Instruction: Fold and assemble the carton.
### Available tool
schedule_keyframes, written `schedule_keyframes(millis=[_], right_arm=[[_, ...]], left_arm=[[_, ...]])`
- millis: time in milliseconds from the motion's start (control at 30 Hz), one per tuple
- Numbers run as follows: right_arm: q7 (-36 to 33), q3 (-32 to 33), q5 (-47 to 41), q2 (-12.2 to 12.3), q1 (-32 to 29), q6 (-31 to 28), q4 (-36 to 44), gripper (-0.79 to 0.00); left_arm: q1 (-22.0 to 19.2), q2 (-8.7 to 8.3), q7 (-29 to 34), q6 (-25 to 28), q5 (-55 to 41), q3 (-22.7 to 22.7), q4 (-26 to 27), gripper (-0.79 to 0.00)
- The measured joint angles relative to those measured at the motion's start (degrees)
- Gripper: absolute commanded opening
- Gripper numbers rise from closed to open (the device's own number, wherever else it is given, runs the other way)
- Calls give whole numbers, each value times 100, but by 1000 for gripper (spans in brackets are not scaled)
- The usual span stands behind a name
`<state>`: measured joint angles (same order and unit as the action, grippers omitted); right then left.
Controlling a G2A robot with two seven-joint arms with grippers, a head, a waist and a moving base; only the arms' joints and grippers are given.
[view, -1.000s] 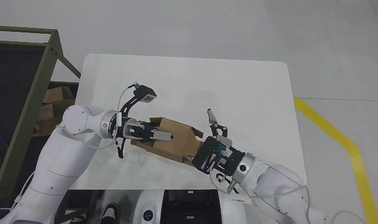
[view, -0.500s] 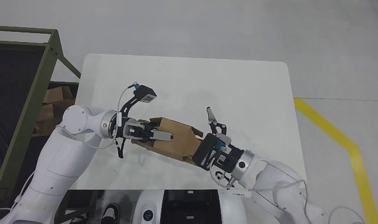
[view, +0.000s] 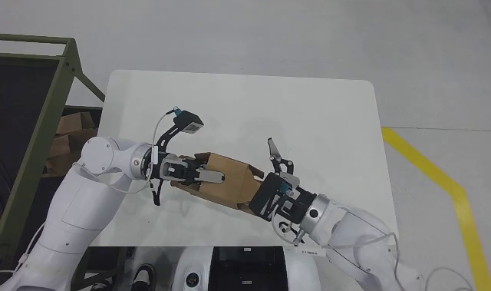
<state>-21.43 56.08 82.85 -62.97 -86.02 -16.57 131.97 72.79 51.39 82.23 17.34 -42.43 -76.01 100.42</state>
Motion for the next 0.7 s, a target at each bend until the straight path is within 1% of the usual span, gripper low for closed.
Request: schedule_keyframes(millis=[167,300,400,533,700], right_arm=[[175,255,89,53,-330,-45,163,0],[481,579,141,121,-700,-197,265,0],[804,829,199,184,-945,-556,269,0],[1196,1172,22,263,-1197,-1195,257,0],[1457,1430,-125,320,-1305,-1720,213,0]], left_arm=[[0,0,0,0,0,0,0,-785],[1,0,-2,-1,1,0,2,-785],[43,6,-168,-74,83,24,104,-785],[65,10,-249,-155,123,27,149,-785],[49,17,-300,-254,148,44,137,-785]])
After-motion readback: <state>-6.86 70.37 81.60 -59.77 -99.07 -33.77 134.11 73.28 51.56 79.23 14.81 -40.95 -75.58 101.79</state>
